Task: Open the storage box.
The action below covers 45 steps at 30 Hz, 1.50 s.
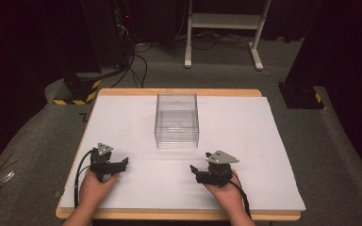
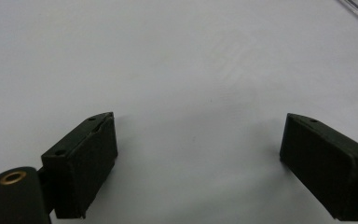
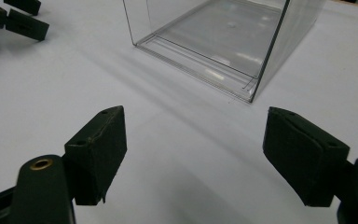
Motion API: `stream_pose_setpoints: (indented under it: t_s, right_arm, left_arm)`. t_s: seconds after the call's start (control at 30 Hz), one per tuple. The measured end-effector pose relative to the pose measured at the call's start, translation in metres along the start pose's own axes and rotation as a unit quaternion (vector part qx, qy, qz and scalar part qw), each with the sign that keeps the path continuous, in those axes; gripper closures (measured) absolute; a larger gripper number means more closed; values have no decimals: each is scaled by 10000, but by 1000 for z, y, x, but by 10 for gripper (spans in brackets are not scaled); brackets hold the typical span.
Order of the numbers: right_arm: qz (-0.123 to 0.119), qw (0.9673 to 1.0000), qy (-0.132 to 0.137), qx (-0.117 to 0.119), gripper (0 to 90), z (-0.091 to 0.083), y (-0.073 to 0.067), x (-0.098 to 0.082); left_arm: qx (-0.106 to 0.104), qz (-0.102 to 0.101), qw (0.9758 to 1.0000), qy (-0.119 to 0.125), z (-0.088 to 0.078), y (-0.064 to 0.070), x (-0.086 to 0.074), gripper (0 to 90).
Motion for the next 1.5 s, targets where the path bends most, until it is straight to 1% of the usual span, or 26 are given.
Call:
stream_pose_setpoints:
  t_s: [0.1,0.13,0.17,0.2,0.23,0.3,0.37,0.5,0.67,0.7,0.73,0.77,0.8,0.83,0.87,0.93,0.97,1.0,1.03,1.2,1.27,1.3,1.43,1.5]
  right_arm:
    - [114,9998,64,124,205,3,3,6]
    - [114,9998,64,124,205,3,3,6]
    - [95,9997,114,175,186,5,4,11]
    - [95,9997,114,175,186,5,4,11]
    - [93,9996,156,219,182,7,4,16]
    - [109,9996,159,209,182,9,3,18]
    - [82,9997,152,169,183,15,2,23]
    - [84,9996,188,171,197,21,1,29]
    - [59,9997,225,122,211,26,0,35]
    - [-8,9996,256,91,222,29,0,38]
    - [-8,9996,256,91,222,29,0,38]
    - [-62,9996,278,51,244,31,-2,40]
    - [-62,9996,278,51,244,31,-2,40]
    - [-104,9994,332,44,271,34,-3,43]
    - [-104,9994,332,44,271,34,-3,43]
    - [-149,9992,362,18,309,36,-3,45]
    - [-212,9990,380,18,345,39,-4,48]
    - [-212,9990,380,18,345,39,-4,48]
    - [-233,9988,424,13,374,41,-4,50]
    - [-180,9990,417,9,400,46,-1,54]
    - [-183,9989,438,-36,402,48,0,56]
    - [-150,9989,444,-71,404,50,1,58]
    - [-90,9988,470,-86,411,54,3,60]
    - [-33,9986,528,-89,422,56,5,62]
  left_arm:
    - [5,4,10000,3,0,0,0,113]
    - [5,4,10000,3,0,0,0,113]
    - [6,3,10000,1,0,0,0,113]
    - [6,3,10000,1,0,0,0,113]
    - [6,2,10000,1,0,0,0,113]
    - [7,5,10000,3,0,0,0,113]
    - [7,7,10000,4,0,0,0,113]
    - [7,5,10000,3,0,0,0,113]
    - [6,1,10000,0,0,0,0,113]
    - [6,2,10000,1,0,0,0,113]
    - [6,2,10000,1,0,0,0,113]
    - [5,0,10000,1,0,0,0,113]
    - [5,0,10000,1,0,0,0,113]
    - [5,1,10000,0,0,0,0,113]
    - [5,1,10000,0,0,0,0,113]
    - [6,2,10000,0,0,0,0,113]
    - [6,3,10000,1,0,0,0,113]
    - [6,3,10000,1,0,0,0,113]
    - [6,2,10000,0,0,0,0,113]
    - [6,4,10000,0,0,0,0,113]
    - [6,4,10000,0,0,0,0,113]
    - [7,6,10000,2,0,0,0,113]
    - [7,3,10000,0,0,0,0,113]
    - [7,3,10000,0,0,0,0,113]
Point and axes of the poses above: each handheld gripper's, and its own axes: z roughly forward along the jaws, x roughly out of its top, y roughly to its right, the point moved 3 cm from there along z, roughly forward along the jaws, and after that the axes turned 9 degrees about x, right-handed, at the moved point
